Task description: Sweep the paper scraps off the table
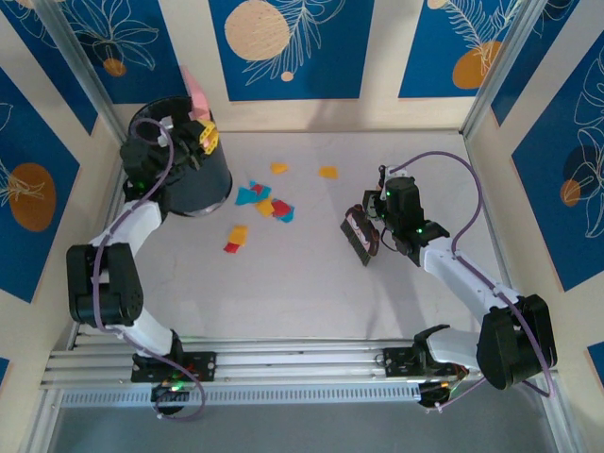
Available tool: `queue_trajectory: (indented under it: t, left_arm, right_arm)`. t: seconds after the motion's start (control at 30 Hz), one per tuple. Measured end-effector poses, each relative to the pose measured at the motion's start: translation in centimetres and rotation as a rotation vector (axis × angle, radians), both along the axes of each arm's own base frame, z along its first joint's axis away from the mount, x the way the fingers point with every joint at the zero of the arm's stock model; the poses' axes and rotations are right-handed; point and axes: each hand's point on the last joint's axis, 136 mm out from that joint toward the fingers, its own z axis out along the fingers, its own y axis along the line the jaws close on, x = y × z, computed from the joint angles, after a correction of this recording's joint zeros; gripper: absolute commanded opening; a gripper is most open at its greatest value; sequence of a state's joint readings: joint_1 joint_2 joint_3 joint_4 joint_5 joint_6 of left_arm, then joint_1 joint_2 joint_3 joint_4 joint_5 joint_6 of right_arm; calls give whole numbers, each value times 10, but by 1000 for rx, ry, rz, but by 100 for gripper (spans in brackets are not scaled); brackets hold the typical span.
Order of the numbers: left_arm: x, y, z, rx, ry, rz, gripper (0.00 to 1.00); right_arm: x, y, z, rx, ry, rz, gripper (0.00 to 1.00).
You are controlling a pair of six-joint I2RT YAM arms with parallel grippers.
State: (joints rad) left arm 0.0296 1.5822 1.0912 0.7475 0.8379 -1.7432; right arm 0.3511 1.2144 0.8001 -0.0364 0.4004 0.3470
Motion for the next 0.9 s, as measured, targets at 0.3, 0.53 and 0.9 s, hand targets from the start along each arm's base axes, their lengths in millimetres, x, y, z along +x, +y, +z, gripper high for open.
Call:
queue_trajectory:
  t: [0.3, 0.53, 0.9]
  left_arm:
    - [-29, -3, 11, 438, -120, -29, 0]
    - [-55, -3, -21, 797, -121, -97, 0]
    - [-106, -1, -71, 1235, -114, -279, 0]
  right_arm:
    - [0, 5, 1, 22, 1, 20, 0]
    - [0, 21, 6, 117, 2, 71, 0]
    - [37, 99, 30, 330, 30, 186, 0]
